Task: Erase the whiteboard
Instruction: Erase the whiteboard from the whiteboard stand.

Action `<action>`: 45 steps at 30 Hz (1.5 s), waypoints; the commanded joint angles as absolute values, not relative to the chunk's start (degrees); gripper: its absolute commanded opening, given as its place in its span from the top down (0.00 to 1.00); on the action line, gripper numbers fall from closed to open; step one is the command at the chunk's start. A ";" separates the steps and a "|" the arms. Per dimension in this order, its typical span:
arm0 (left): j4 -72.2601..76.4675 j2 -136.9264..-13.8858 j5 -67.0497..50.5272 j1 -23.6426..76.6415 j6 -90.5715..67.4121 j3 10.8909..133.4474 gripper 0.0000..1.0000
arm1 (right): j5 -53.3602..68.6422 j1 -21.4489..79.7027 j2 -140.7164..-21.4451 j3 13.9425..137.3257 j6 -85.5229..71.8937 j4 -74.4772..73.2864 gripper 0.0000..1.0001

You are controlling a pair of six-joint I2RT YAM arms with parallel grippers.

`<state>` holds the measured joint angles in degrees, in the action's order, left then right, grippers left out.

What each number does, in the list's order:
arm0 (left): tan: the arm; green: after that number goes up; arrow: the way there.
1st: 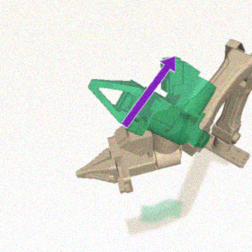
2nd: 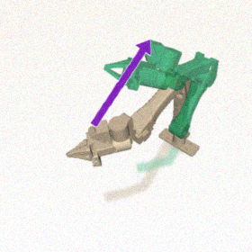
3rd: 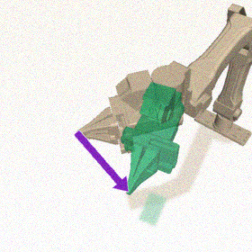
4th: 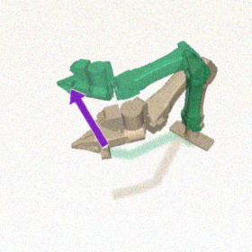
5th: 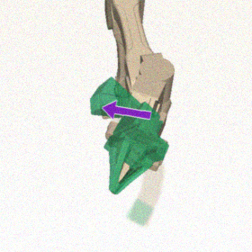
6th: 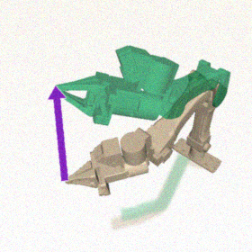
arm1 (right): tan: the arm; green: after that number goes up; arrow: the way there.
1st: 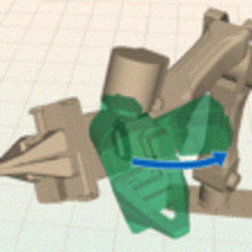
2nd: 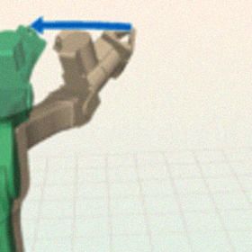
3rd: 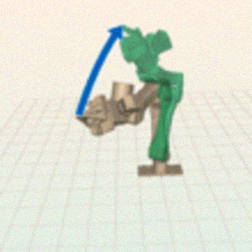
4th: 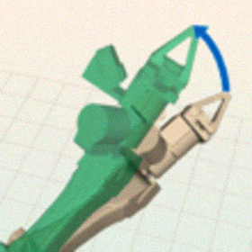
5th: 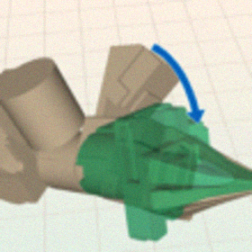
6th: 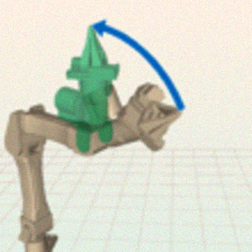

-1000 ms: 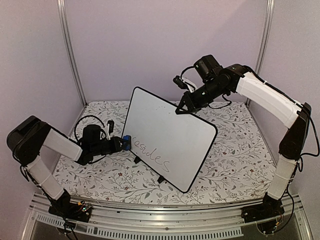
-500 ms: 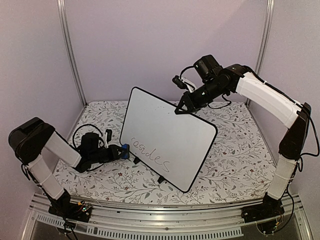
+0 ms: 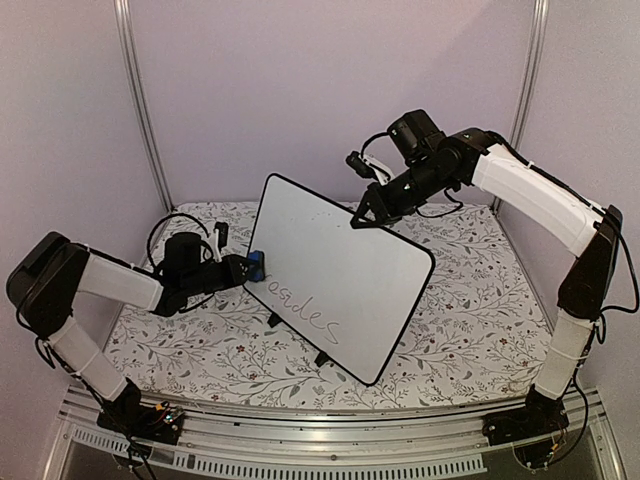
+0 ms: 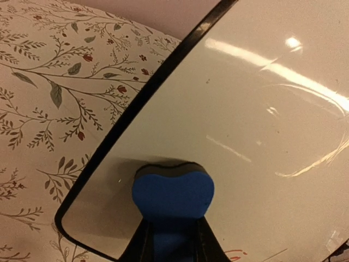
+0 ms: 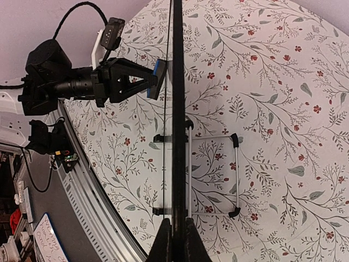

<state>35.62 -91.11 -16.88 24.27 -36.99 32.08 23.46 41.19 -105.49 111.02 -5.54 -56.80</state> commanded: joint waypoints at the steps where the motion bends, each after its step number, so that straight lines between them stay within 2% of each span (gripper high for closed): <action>1: 32.61 -89.92 -15.52 25.49 -35.19 32.99 1.00 | 25.60 43.15 -106.70 109.67 -1.05 -60.68 1.00; 11: 32.54 -90.87 -10.73 31.81 -36.11 26.95 1.00 | 25.75 43.15 -107.20 109.69 -0.97 -60.72 1.00; 18: 36.49 -92.02 -10.98 32.38 -38.13 23.10 1.00 | 25.84 43.15 -107.16 109.69 -0.97 -60.70 1.00; 35: 28.75 -88.67 -12.83 29.22 -32.59 35.46 1.00 | 25.58 43.15 -106.61 109.51 -1.05 -60.66 1.00; 45: 34.99 -89.45 -15.03 29.56 -36.42 27.27 1.00 | 25.62 43.15 -106.71 109.51 -1.05 -60.67 1.00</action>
